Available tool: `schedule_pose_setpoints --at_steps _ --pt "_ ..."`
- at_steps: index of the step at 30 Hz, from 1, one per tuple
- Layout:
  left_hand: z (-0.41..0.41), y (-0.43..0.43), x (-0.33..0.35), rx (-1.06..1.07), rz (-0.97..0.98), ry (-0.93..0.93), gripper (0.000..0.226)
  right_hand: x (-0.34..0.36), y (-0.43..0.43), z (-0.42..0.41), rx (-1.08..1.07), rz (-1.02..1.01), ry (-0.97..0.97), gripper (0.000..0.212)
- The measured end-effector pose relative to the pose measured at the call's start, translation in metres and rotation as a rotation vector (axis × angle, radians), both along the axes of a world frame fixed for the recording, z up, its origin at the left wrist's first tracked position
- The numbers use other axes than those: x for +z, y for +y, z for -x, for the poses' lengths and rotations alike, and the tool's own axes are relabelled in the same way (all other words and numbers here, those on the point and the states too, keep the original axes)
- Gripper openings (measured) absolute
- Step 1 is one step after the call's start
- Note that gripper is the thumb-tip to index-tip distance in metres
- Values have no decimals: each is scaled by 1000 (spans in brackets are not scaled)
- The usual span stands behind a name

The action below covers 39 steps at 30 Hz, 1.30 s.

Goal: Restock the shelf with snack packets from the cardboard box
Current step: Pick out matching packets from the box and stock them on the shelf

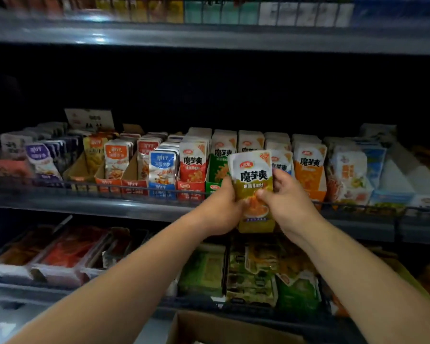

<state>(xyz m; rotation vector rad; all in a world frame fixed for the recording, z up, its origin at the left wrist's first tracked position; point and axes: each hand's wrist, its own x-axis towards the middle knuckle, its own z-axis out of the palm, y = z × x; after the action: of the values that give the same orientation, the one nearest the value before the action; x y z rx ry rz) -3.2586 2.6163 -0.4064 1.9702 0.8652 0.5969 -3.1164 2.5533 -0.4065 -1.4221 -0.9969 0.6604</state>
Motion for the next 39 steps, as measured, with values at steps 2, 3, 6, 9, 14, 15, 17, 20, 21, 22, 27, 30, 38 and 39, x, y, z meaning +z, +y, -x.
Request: schedule_pose_setpoints --at_steps 2,3,6,9,14,15,17,20,21,22,27,30,38,39 --pt "-11 9 16 38 -131 -87 56 19 15 -8 -5 -82 20 48" --pt "-17 13 23 61 -183 -134 57 27 23 -11 -10 -115 41 47" --pt "-31 29 36 88 -267 -219 62 41 45 -23 -55 -199 39 48" --pt "-41 45 42 116 -367 -212 67 44 60 -33 -107 -229 -118 49" --pt "-52 60 32 182 -506 -136 78 42 73 -41 -134 -212 -307 52" --pt "-54 63 27 192 -523 -106 81 40 74 -40 -128 -193 -333 52" --pt "-54 67 15 205 -564 -53 82 32 75 -41 -114 -141 -391 50" --pt "-52 72 -5 216 -665 1 73 18 71 -46 -113 -36 -545 42" --pt "-51 72 -11 220 -696 -9 69 15 70 -49 -114 -14 -591 41" --pt "-52 73 -15 226 -719 -26 65 12 69 -51 -112 0 -620 40" --pt "-56 73 -20 272 -722 -60 67 11 72 -55 -102 3 -632 38" --pt "-57 73 -17 279 -714 -40 76 11 73 -54 -114 -35 -632 37" --pt "-51 73 -21 221 -627 -40 95 10 74 -59 -58 46 -698 54" --pt "-51 73 -21 215 -593 -47 97 10 74 -60 -53 56 -713 52"
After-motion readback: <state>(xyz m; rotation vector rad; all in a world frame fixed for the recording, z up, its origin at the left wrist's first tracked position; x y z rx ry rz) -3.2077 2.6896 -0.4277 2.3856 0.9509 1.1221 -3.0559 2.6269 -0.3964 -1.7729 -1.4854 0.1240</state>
